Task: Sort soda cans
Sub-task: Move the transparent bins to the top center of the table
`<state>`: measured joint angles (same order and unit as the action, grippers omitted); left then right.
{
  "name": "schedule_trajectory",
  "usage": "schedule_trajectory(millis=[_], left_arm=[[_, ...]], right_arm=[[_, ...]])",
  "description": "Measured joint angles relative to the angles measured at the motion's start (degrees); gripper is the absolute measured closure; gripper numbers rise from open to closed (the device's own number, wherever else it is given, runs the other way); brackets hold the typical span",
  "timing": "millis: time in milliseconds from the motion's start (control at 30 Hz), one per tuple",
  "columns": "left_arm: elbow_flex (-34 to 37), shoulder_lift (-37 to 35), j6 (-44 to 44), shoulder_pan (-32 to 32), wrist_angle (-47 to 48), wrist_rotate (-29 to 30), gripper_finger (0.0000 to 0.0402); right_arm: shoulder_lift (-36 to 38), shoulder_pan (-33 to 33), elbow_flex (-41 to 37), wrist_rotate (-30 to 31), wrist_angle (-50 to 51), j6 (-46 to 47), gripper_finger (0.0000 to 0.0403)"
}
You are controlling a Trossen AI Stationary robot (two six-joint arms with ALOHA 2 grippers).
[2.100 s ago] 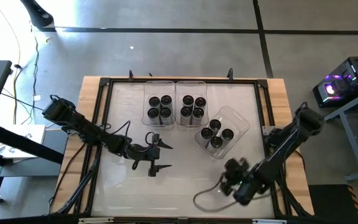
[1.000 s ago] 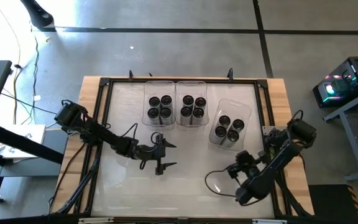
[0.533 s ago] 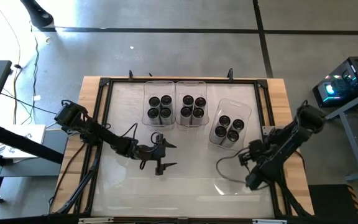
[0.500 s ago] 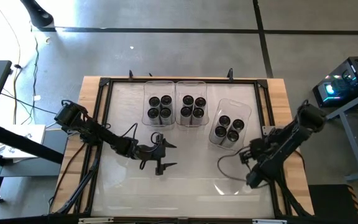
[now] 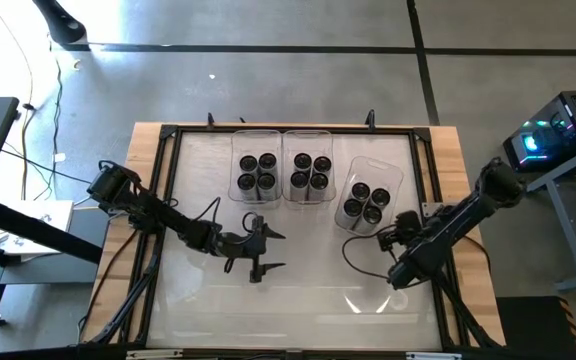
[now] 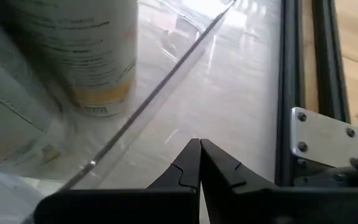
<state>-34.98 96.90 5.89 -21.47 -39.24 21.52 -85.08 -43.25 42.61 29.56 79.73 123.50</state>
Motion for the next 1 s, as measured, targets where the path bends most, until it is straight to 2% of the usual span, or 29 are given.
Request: schedule_trajectory(millis=[200, 333, 467, 667, 767, 1000], left_arm=[[0.0, 0.0, -0.1, 0.0, 0.3, -1.0, 0.0046], [0.0, 0.0, -0.1, -0.1, 0.4, -1.0, 0.0046], [0.0, 0.0, -0.1, -0.1, 0.5, -1.0, 0.0046], [0.0, 0.0, -0.7, -0.1, 0.5, -1.0, 0.0046], [0.0, 0.0, -1.5, -0.1, 0.5, -1.4, 0.0046], [0.0, 0.0, -1.5, 0.0, 0.4, -2.1, 0.0046]], right_arm=[[0.7, 2.4, 0.0, 6.5, -1.0, -5.1, 0.0403], [2.8, 3.6, 1.6, -0.2, 2.4, -11.2, 0.0403], [3.5, 2.1, 8.9, -6.3, 10.1, -16.1, 0.0403], [3.9, 0.7, 21.1, -8.5, 5.9, -35.3, 0.0395], [3.8, 1.6, 24.5, -9.1, 1.0, -44.5, 0.0359], [3.8, 7.6, 24.0, -8.0, -4.0, -64.1, 0.0214]])
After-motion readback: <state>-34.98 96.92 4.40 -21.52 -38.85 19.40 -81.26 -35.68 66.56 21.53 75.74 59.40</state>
